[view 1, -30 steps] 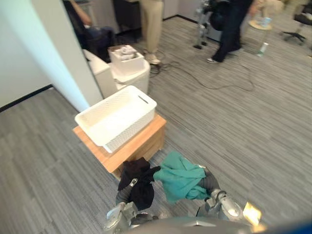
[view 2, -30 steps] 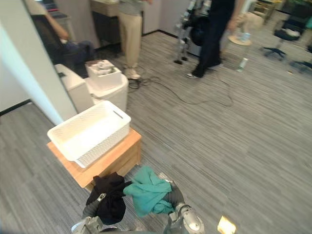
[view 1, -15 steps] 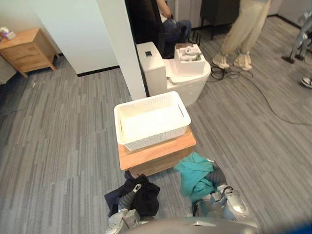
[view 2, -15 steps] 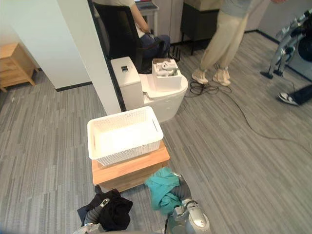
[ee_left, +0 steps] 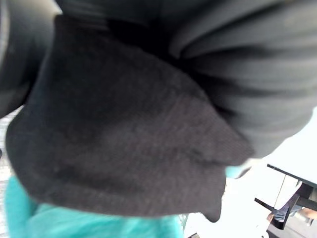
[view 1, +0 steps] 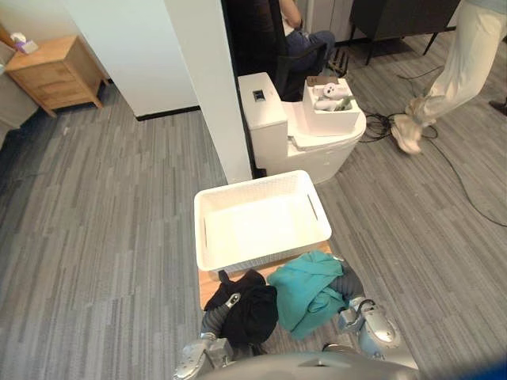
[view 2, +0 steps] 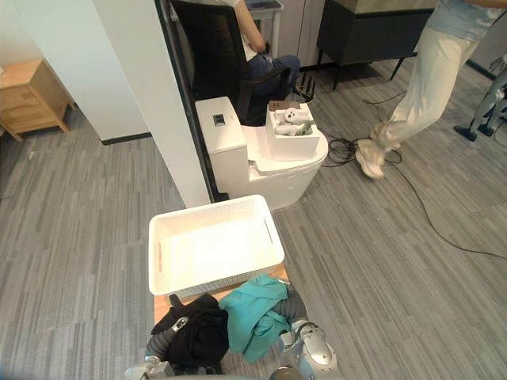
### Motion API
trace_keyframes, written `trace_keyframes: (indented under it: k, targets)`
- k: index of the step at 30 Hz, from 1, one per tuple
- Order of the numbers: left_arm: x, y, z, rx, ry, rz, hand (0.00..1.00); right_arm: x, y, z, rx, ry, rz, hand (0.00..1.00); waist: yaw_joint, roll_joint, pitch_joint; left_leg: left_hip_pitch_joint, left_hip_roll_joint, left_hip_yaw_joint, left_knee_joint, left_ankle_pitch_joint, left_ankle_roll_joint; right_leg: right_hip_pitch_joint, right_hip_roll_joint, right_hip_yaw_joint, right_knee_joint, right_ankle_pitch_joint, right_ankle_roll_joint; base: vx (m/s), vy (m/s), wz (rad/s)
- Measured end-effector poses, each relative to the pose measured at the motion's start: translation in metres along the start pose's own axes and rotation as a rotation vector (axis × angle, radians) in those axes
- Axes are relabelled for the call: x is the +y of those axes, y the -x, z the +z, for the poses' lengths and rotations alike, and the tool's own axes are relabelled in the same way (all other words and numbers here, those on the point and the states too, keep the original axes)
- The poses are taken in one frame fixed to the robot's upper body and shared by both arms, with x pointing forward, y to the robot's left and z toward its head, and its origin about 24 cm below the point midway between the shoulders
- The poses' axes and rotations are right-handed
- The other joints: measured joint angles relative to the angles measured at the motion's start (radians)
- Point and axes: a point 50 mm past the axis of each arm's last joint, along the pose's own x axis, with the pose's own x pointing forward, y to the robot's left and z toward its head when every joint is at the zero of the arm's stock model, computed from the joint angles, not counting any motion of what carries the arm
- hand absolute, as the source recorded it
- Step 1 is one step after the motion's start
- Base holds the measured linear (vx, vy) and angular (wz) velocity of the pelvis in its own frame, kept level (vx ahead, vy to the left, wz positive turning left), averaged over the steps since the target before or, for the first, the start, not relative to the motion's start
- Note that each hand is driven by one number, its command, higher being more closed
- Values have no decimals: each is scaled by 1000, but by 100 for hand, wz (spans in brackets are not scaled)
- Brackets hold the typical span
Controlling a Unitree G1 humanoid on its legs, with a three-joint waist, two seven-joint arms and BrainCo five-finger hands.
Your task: Tidy the bed and pick cloth on bed and put in laundry
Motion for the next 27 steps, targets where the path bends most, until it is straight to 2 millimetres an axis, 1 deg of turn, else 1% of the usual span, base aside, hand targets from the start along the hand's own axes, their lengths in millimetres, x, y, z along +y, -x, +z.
trace_keyframes:
  k: [1,2,3,4,5,6,7,8,9,10,11,12,13,14,16,18,20,21,22,23,24,26,27]
  targets:
    - [-1,-1,-1,6,2,-3,100,1,0,0,1,1,-2,100,0,2,-1,12,-4,0,-17,1,0,-17,-7,-3,50,-19,3,112,21,1]
    - [-5,-2,-2,20,-3,-19,100,2,-1,0,1,1,-10,100,-6,2,-2,34,-12,-3,-47,0,-3,-67,-24,-3,177,-56,16,72,41,13]
    - [-8,-3,-4,39,-13,-37,100,2,-2,1,-5,2,-25,100,-11,2,-1,51,-13,-16,-62,-2,-4,-129,-39,-4,325,-69,9,79,31,19]
    - [-9,-3,-5,46,-18,-45,100,1,-2,1,-5,4,-31,100,-18,1,-1,61,-10,-28,-66,-6,-3,-150,-48,-8,392,-69,8,62,7,38]
    - [-9,-4,-3,50,-35,-61,100,0,-1,1,-3,5,-49,100,-38,0,5,82,-5,-56,-71,-13,-5,-202,-68,-21,534,-84,-8,87,-65,59]
    - [-5,-3,-4,63,-54,-61,100,3,1,-2,-1,-15,-56,100,-54,-7,1,90,5,-82,-72,-12,-7,-227,-61,-26,530,-147,-32,86,-82,63]
    - [-2,-4,-3,67,-69,-59,100,6,0,-2,-7,-25,-57,100,-57,-17,3,96,13,-86,-71,-8,-14,-236,-54,-27,502,-157,-37,91,-116,57]
    - [6,-4,0,73,-105,-49,100,9,0,-2,-22,-41,-63,100,-61,-40,-1,90,20,-100,-62,-8,-28,-256,-38,-17,408,-125,-38,74,-134,40]
    - [14,-2,8,69,-148,-54,100,12,-1,2,-42,-53,-65,100,-55,-83,-7,90,-2,-115,-56,-13,-42,-264,-39,21,279,-7,-36,69,-145,43]
    - [15,-4,8,80,-156,-54,100,10,0,3,-50,-53,-74,100,-59,-84,-3,98,-8,-127,-58,-16,-51,-250,-41,29,283,-18,-1,109,-132,28]
    - [13,-5,6,92,-148,-57,100,6,1,6,-60,-46,-94,100,-57,-70,-17,105,10,-139,-65,-9,-58,-233,-21,15,250,-13,-5,129,-87,16]
    - [12,-4,3,97,-140,-60,100,2,1,10,-74,-30,-101,100,-57,-45,-18,112,23,-137,-77,-5,-65,-217,-10,1,215,-4,-6,114,-58,3]
    - [10,-4,1,100,-130,-64,100,0,1,12,-83,-24,-103,100,-57,-32,-19,111,29,-138,-81,-3,-68,-209,0,-3,197,-1,-7,100,-44,0]
    - [5,-3,-3,107,-115,-77,100,-4,2,17,-103,-22,-121,100,-61,-18,-21,113,39,-137,-95,2,-75,-190,18,-4,154,17,-6,82,-35,0]
    - [1,0,-10,119,-94,-87,100,-7,3,22,-128,-12,-152,100,-61,0,-30,115,54,-132,-111,7,-81,-171,42,-7,101,44,-10,121,-43,-5]
    - [2,6,-18,145,-87,-82,100,-8,8,33,-180,-13,-180,100,-60,1,-30,136,65,-118,-129,8,-87,-134,59,-14,60,56,-13,108,-33,-4]
    - [3,7,-18,142,-84,-78,100,-9,11,43,-225,-8,-187,100,-54,-11,-35,144,69,-106,-133,5,-93,-127,65,-10,47,59,-13,49,-1,-10]
    - [4,8,-17,135,-81,-76,100,-8,15,59,-293,-5,-181,100,-52,-24,-43,144,73,-97,-130,-2,-94,-120,67,-6,30,65,-10,59,14,-15]
    - [4,8,-16,131,-80,-75,100,-8,17,66,-324,-2,-178,100,-50,-27,-45,145,74,-94,-126,-6,-95,-116,68,-5,22,69,-10,54,18,-16]
    - [4,9,-16,128,-77,-75,100,-8,18,78,-376,11,-170,100,-49,-32,-49,145,74,-86,-125,-8,-95,-116,67,-2,15,73,-8,47,38,-13]
    - [4,9,-14,122,-72,-71,100,-8,21,95,-449,35,-161,100,-51,-39,-54,145,72,-83,-125,-12,-94,-114,65,-1,7,77,-4,27,36,-12]
    - [6,8,-11,115,-64,-64,100,-7,25,119,-547,91,-122,100,-51,-52,-62,145,68,-82,-124,-17,-92,-106,64,-1,-10,85,0,10,19,-3]
    - [6,8,-11,115,-63,-62,100,-6,25,125,-567,116,-101,100,-51,-53,-62,145,67,-83,-123,-18,-92,-103,64,-1,-16,88,1,0,0,0]
